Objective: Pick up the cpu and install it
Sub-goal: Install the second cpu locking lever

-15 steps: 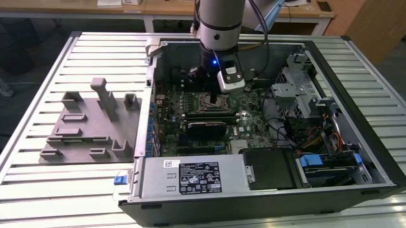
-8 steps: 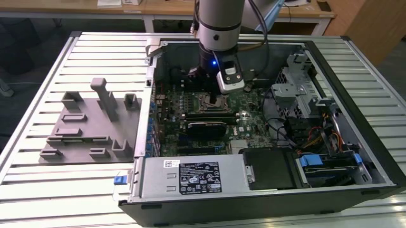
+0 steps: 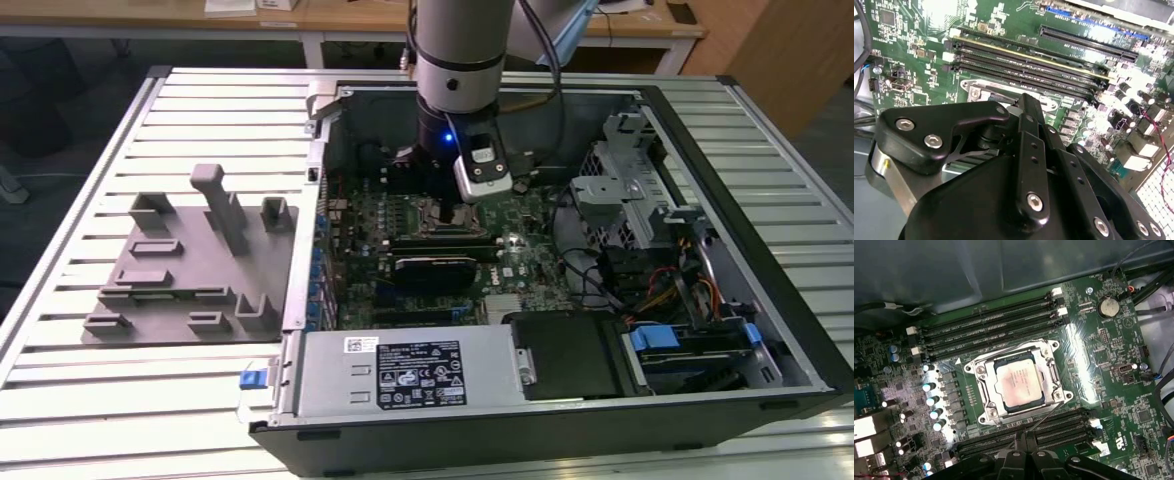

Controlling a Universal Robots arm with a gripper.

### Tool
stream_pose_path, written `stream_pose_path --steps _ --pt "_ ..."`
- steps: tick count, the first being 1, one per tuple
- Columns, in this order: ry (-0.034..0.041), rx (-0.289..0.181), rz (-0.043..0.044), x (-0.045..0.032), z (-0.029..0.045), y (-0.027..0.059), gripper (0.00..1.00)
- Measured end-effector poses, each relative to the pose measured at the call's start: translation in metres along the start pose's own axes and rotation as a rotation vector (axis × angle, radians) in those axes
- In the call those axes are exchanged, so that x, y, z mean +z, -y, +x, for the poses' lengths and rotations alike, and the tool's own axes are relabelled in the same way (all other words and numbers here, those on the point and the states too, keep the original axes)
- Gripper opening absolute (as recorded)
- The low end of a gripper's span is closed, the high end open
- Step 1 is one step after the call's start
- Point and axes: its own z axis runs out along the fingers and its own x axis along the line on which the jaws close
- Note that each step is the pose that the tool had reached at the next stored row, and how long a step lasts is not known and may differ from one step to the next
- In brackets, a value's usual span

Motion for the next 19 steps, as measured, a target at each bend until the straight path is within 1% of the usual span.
stream_pose_path --steps 5,11,16,17,19 --pt "-0.0003 0.0 -0.0012 0.0038 0.0016 0.0037 0.11" --pt "-0.0014 0.0 -0.0048 0.0081 0.0083 0.0076 0.11" --pt "-0.0017 0.0 -0.005 0.0085 0.0083 0.0077 0.11" --pt "-0.0028 0.0 -0.0092 0.0087 0.0083 0.0079 0.11" --pt "-0.0092 0.001 -0.031 0.0093 0.0082 0.0084 0.11"
